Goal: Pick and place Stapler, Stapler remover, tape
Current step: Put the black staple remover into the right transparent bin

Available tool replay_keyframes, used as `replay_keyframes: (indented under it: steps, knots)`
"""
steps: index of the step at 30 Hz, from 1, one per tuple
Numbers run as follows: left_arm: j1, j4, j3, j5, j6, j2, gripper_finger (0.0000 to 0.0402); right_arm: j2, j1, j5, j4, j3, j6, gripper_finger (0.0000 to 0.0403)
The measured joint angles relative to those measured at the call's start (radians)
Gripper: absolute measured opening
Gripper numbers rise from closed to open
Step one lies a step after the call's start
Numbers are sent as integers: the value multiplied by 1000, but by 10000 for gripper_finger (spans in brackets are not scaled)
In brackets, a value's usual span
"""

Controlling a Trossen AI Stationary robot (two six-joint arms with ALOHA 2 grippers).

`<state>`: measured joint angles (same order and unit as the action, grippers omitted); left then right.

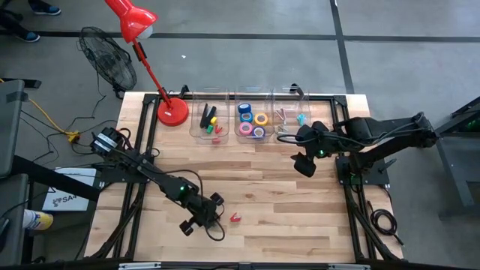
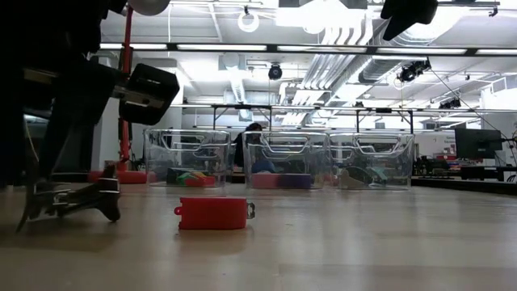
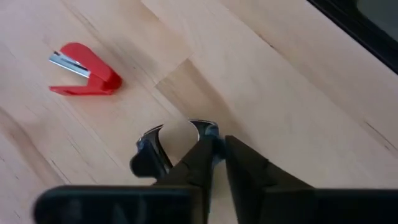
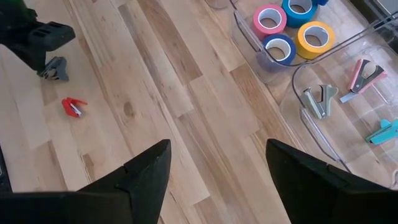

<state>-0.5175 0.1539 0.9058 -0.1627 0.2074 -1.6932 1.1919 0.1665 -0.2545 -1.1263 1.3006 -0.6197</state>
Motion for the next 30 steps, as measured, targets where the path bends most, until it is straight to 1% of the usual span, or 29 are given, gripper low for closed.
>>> replay_keyframes:
  steps: [2, 4, 8, 11, 15, 18, 22, 30]
  knots:
    - [0, -5, 1, 2, -7, 1, 10, 0, 0, 0, 0, 0, 0, 255]
    - [0, -6, 2, 8, -10, 2, 7, 0, 0, 0, 0, 0, 3, 255]
    - [-1, 5, 1, 47, -44, 2, 30, 0, 0, 2, 0, 0, 11, 255]
    - [0, 6, 0, 46, -62, 1, 45, 0, 0, 2, 0, 0, 12, 255]
    - [0, 6, 0, 50, -59, 1, 50, 0, 0, 3, 0, 0, 17, 255]
    - [0, 6, 0, 50, -58, 1, 41, 0, 0, 3, 0, 0, 18, 255]
    - [0, -2, 1, 56, -55, 1, 8, 0, 0, 3, 0, 0, 18, 255]
    - [0, -33, 2, 67, -59, 1, 3, 0, 0, 3, 0, 0, 19, 255]
